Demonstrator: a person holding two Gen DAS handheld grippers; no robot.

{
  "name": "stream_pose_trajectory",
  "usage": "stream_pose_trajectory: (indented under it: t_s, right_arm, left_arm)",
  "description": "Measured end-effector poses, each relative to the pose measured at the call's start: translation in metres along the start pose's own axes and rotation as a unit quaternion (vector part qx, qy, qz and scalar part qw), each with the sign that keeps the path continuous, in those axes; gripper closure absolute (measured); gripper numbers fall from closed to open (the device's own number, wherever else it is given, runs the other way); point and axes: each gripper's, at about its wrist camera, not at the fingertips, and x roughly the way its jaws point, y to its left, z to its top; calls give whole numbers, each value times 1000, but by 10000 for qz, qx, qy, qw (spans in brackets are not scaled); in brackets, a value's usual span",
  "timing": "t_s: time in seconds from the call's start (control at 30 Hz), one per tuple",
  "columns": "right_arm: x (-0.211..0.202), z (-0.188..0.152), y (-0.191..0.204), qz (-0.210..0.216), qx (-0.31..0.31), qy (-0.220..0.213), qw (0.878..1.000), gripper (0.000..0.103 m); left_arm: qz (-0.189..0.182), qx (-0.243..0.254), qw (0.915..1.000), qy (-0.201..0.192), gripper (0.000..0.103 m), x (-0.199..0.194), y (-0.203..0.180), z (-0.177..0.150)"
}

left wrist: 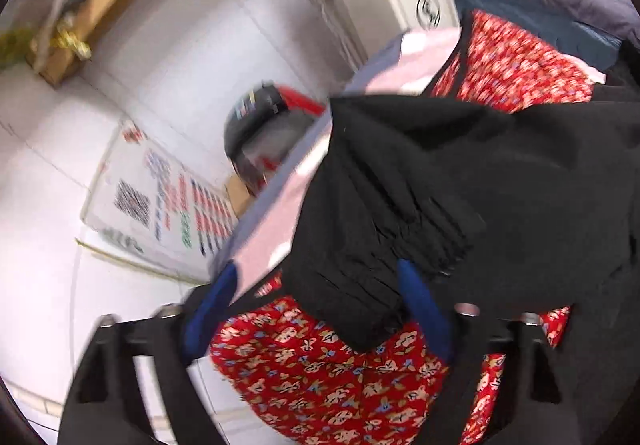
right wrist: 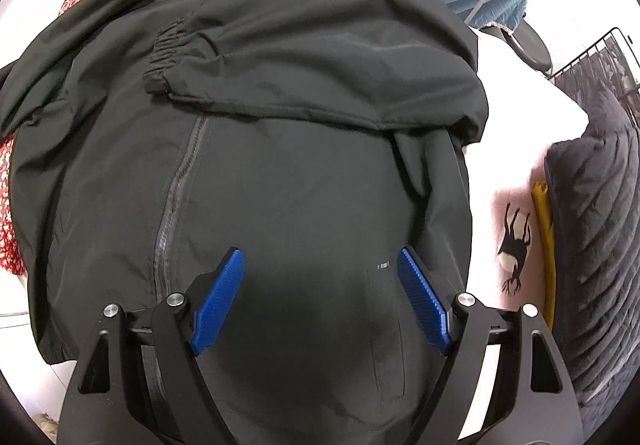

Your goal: Fold large clothes

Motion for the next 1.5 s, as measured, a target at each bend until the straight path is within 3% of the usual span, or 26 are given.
stream_pose_trajectory:
  t_s: [0.03,0.07,0.1,0.13,0.23,0.57,0.83,0.93,1.07,1.17,1.27,1.4,1.5]
  right_arm:
    - [-2,-3,0,-10,13,13,10000,24]
    - [2,-5,-5,-17,26,18,10000,24]
    - [2,-8,-6,-29,42,22,10000,24]
    - [2,-10,-8,-41,58,24,10000,24]
    - [0,-16,-15,-68,142,21,9999,24]
    - [-2,-17,-12,75,223,53,9997,24]
    - [-7,-14,-4,194,123,-9,9997,24]
    - [-9,-14,-6,217,118,-50,9997,24]
    - [-6,-14,-11,282,197,-26,9994,24]
    - [0,-15,-12,317,217,44,9993,24]
    - [3,-15,-11,352,210,72,9991,24]
    - [4,-16,-11,380,211,70,9990,24]
    - [3,-16,-17,370,264,50,9990,24]
  left_arm:
    - [-180,-141,9996,138,55,6,5,2]
    - [-306,-294,9987,268,64,11,9,4]
    - [-324,-406,9981,328,68,12,17,5]
    - [-417,-584,9969,334,78,11,29,9]
    - [-500,-985,9936,227,88,9,56,24]
    - [-80,-1527,9882,-49,92,-6,133,53]
    - [-31,-2058,9777,-409,93,-35,172,75]
    - [-279,-2366,9704,-409,93,-44,186,89]
    - [-249,-1599,9842,-714,93,-71,142,103]
    - [-1044,-1449,9815,-687,94,-88,101,105]
    - [-1654,-976,9787,-724,94,-107,44,104]
    - [-2767,-267,9579,-720,94,-150,-54,99]
    - [-3490,122,9337,-789,94,-185,-120,100]
